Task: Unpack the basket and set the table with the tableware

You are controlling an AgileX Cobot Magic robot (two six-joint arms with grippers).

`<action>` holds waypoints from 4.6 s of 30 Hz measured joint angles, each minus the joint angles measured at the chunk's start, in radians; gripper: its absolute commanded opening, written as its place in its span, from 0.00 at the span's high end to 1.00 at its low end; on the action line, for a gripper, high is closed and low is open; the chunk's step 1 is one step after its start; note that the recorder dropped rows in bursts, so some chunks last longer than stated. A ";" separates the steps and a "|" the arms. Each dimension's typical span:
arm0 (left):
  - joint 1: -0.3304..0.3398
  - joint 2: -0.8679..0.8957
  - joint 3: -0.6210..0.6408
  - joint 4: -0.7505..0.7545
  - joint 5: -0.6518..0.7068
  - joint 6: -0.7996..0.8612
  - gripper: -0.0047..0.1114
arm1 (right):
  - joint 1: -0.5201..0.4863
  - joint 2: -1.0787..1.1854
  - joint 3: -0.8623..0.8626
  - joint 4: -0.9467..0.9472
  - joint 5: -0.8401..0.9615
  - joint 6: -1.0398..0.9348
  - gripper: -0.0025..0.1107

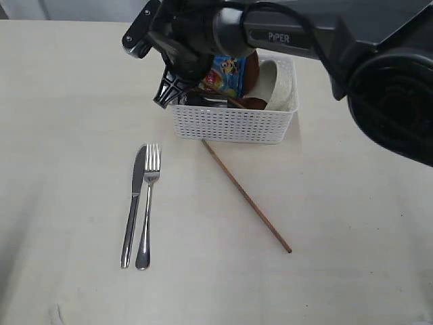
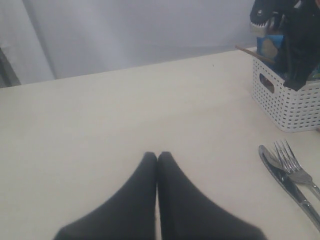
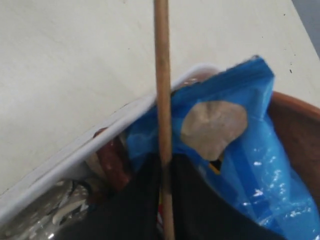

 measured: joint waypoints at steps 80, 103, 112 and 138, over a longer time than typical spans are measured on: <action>0.000 0.000 0.000 0.000 0.000 0.000 0.96 | -0.149 -0.262 0.506 0.664 0.107 -0.365 0.98; 0.000 0.000 0.000 0.000 0.000 0.000 0.96 | -0.119 -0.260 0.502 0.707 0.113 -0.399 0.61; 0.000 0.000 0.000 0.000 0.000 0.000 0.96 | -0.101 -0.329 0.231 0.702 0.036 -0.371 0.62; 0.000 0.000 0.000 0.000 0.000 0.000 0.96 | -0.139 -0.007 -0.109 0.660 0.208 -0.430 0.62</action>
